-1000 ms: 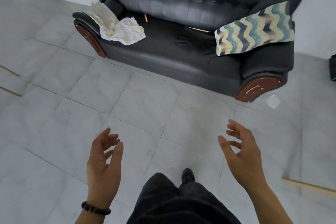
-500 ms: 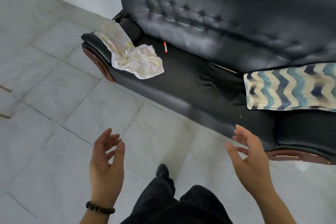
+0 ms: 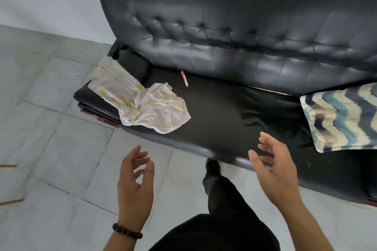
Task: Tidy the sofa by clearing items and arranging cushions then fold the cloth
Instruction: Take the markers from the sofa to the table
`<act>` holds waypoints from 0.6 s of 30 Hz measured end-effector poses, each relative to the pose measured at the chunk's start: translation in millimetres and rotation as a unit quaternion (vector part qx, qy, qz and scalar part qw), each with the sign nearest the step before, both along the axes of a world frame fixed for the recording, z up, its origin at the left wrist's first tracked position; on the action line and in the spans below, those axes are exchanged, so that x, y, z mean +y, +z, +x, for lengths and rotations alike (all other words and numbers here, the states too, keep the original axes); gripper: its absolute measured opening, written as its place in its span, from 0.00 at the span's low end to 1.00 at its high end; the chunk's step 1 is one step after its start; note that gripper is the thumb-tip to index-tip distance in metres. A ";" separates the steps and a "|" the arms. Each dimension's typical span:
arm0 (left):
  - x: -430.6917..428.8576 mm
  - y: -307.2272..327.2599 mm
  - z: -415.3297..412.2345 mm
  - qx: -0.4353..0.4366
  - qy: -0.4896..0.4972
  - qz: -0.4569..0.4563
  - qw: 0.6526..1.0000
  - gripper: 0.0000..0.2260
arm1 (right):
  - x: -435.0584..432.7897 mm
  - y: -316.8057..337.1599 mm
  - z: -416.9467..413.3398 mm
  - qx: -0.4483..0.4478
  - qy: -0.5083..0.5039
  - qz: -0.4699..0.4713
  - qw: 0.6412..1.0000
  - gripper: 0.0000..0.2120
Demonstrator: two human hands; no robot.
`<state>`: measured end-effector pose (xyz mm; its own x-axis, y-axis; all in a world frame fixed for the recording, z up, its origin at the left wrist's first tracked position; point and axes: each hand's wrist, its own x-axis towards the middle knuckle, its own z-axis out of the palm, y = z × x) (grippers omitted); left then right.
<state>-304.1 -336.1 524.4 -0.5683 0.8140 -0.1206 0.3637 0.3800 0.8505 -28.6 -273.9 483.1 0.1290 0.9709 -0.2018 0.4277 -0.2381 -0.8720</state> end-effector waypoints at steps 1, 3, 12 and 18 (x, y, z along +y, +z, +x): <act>22.4 3.8 -9.2 0.004 -0.007 -0.002 1.000 0.17 | 23.6 0.5 -12.2 0.006 0.001 -0.003 1.000 0.23; 69.7 12.3 -28.3 0.020 -0.016 0.004 1.000 0.17 | 71.4 4.9 -35.8 0.004 0.017 -0.003 1.000 0.22; 242.4 -30.9 -140.4 -0.031 0.001 -0.006 1.000 0.17 | 237.9 -29.2 -146.7 -0.038 0.045 -0.059 0.997 0.22; 319.8 -146.9 -216.4 -0.113 -0.031 -0.099 0.988 0.16 | 295.5 -115.3 -225.5 -0.073 -0.008 -0.113 0.991 0.22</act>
<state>-520.5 -16.3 377.6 -0.4591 0.7941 -0.3982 0.2010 0.5295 0.8242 -254.1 21.6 367.8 0.1878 0.9009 -0.3912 0.5394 -0.4275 -0.7255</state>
